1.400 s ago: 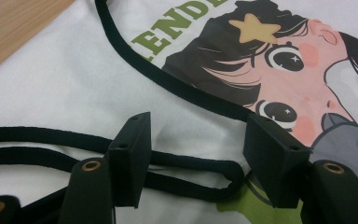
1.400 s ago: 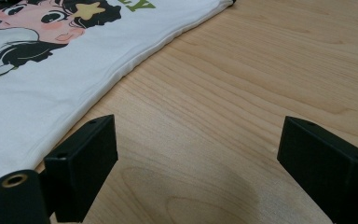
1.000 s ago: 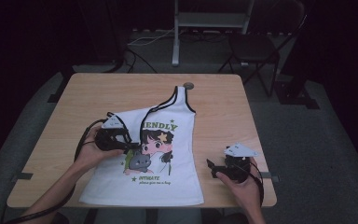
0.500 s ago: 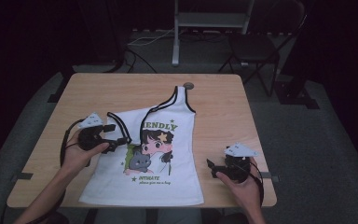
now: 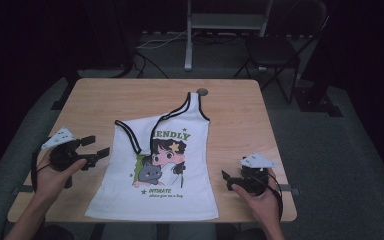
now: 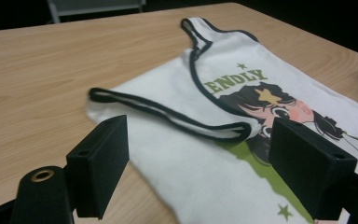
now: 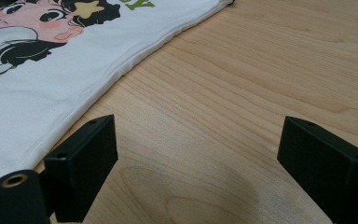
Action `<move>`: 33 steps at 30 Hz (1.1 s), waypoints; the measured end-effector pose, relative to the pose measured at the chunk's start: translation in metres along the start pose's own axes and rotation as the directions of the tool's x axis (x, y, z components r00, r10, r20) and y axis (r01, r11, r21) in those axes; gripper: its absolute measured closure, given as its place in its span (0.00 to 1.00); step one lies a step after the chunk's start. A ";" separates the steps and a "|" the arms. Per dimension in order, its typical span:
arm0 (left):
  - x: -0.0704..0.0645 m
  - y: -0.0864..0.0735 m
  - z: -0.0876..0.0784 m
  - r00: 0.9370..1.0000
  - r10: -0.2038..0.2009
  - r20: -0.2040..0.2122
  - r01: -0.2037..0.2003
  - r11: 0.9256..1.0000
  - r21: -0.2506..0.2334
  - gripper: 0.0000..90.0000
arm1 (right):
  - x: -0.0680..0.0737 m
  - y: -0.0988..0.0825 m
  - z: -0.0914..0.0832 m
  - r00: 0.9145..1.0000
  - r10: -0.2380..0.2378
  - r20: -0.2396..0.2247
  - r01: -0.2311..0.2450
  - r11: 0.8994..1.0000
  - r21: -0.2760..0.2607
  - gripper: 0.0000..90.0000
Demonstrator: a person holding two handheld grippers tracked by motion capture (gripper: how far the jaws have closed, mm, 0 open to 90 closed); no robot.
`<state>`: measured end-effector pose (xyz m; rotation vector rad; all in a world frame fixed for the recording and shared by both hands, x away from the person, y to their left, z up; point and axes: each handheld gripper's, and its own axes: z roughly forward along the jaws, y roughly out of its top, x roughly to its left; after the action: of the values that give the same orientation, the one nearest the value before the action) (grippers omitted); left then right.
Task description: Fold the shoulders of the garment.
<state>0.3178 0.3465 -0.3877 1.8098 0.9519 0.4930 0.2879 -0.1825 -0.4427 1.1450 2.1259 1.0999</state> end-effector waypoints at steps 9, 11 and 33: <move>0.006 -0.015 -0.024 0.998 -0.033 -0.048 0.031 0.999 -0.041 0.22 | 0.000 0.000 0.000 1.000 0.005 0.000 -0.005 1.000 -0.003 0.12; 0.006 -0.028 -0.031 0.995 -0.052 -0.088 0.049 0.998 -0.043 0.22 | 0.000 0.000 0.000 1.000 0.006 -0.002 -0.006 1.000 -0.002 0.12; 0.011 -0.068 -0.029 0.993 -0.080 -0.089 0.077 0.996 -0.036 0.22 | -0.032 0.070 0.012 0.999 0.032 -0.024 -0.034 0.994 -0.102 0.13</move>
<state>0.2782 0.3853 -0.4373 1.7263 1.0670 0.5412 0.3450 -0.1816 -0.3905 1.1285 2.0486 1.2273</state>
